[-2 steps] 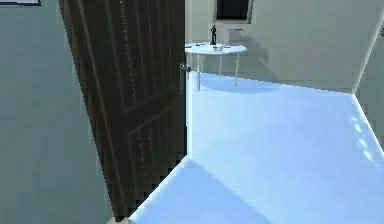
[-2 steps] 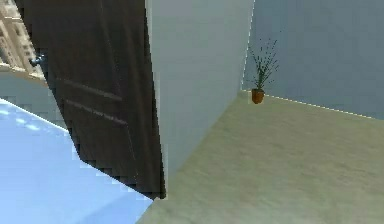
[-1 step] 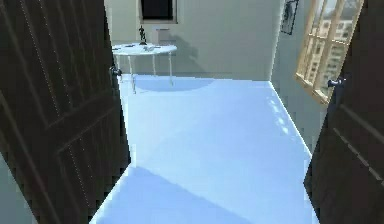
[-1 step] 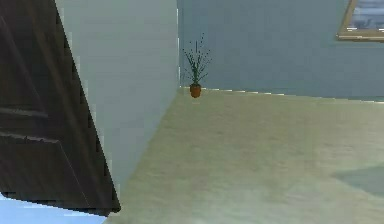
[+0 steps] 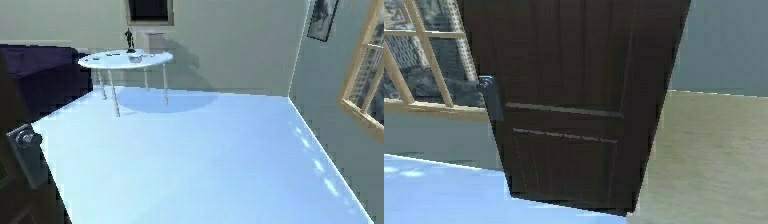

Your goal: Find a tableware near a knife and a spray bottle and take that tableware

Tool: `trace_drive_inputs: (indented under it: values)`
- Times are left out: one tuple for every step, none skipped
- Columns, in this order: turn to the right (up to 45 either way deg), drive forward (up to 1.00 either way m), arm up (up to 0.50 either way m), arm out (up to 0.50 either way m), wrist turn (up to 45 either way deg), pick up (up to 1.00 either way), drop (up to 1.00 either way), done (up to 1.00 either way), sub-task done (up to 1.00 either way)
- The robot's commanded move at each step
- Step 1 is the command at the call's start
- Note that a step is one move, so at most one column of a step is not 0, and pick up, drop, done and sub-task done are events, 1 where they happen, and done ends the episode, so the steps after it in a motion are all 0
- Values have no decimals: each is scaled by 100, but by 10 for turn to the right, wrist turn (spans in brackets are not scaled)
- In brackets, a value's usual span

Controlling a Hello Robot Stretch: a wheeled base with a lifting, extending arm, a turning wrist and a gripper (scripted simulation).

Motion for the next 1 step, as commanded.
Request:
trace_drive_inputs:
  values:
    - [0, 95, 0, 0, 0, 0, 0, 0, 0]
